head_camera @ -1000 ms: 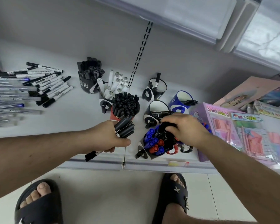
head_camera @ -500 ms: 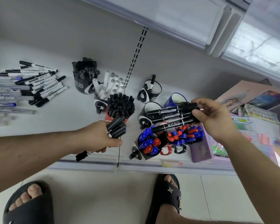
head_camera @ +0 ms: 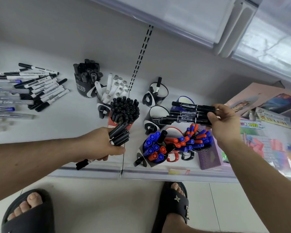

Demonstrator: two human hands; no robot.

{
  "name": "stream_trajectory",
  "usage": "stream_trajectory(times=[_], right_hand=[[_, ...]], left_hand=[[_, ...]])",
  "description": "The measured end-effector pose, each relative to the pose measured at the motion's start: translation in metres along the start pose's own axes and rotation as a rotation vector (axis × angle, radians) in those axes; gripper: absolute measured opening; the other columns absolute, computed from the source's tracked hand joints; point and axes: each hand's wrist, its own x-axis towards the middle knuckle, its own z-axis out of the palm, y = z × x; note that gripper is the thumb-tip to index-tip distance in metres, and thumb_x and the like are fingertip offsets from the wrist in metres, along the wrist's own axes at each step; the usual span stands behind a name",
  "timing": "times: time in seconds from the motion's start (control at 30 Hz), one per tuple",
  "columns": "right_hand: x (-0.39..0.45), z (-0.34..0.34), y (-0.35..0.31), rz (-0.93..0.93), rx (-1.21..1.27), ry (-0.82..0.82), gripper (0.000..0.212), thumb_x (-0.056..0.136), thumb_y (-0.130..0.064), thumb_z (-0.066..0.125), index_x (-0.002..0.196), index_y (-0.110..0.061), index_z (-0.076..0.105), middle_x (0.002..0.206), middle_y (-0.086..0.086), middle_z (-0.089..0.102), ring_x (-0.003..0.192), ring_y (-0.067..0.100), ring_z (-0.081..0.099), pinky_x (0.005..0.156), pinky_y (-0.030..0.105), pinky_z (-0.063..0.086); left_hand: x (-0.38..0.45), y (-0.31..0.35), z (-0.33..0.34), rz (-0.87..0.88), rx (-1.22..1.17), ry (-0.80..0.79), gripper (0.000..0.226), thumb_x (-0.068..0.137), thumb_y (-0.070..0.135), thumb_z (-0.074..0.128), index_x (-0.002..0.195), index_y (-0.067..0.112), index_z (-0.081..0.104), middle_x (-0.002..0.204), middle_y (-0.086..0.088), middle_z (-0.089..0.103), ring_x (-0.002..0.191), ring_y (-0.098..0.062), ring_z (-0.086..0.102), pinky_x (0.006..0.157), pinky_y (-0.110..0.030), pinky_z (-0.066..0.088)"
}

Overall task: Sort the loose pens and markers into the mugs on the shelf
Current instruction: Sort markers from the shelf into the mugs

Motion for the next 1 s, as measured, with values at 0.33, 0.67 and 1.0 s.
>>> stream_trajectory(times=[0.33, 0.67, 1.0], right_hand=[[-0.004, 0.039, 0.016, -0.042, -0.141, -0.021, 0.039, 0.092, -0.005, 0.061, 0.096, -0.044, 0.065, 0.097, -0.009, 0.071, 0.094, 0.021, 0.07, 0.086, 0.046, 0.058], [-0.006, 0.043, 0.02, -0.054, -0.18, 0.059, 0.029, 0.092, -0.009, 0.061, 0.108, -0.033, 0.065, 0.103, -0.004, 0.072, 0.096, 0.018, 0.069, 0.091, 0.043, 0.055], [-0.024, 0.065, 0.017, -0.339, -0.537, -0.113, 0.03, 0.089, -0.003, 0.063, 0.117, -0.014, 0.069, 0.113, 0.007, 0.068, 0.103, 0.024, 0.063, 0.099, 0.035, 0.048]], left_hand=[[0.005, -0.004, 0.002, -0.003, 0.017, -0.002, 0.023, 0.079, 0.029, 0.076, 0.078, 0.035, 0.054, 0.049, -0.001, 0.053, 0.046, -0.015, 0.049, 0.056, -0.031, 0.039], [0.006, -0.007, 0.002, -0.013, 0.021, -0.019, 0.022, 0.079, 0.031, 0.076, 0.082, 0.03, 0.054, 0.053, -0.004, 0.055, 0.05, -0.019, 0.049, 0.055, -0.029, 0.04], [0.005, -0.005, 0.001, 0.002, 0.044, -0.022, 0.022, 0.081, 0.029, 0.075, 0.08, 0.028, 0.053, 0.049, 0.001, 0.053, 0.046, -0.015, 0.049, 0.05, -0.024, 0.039]])
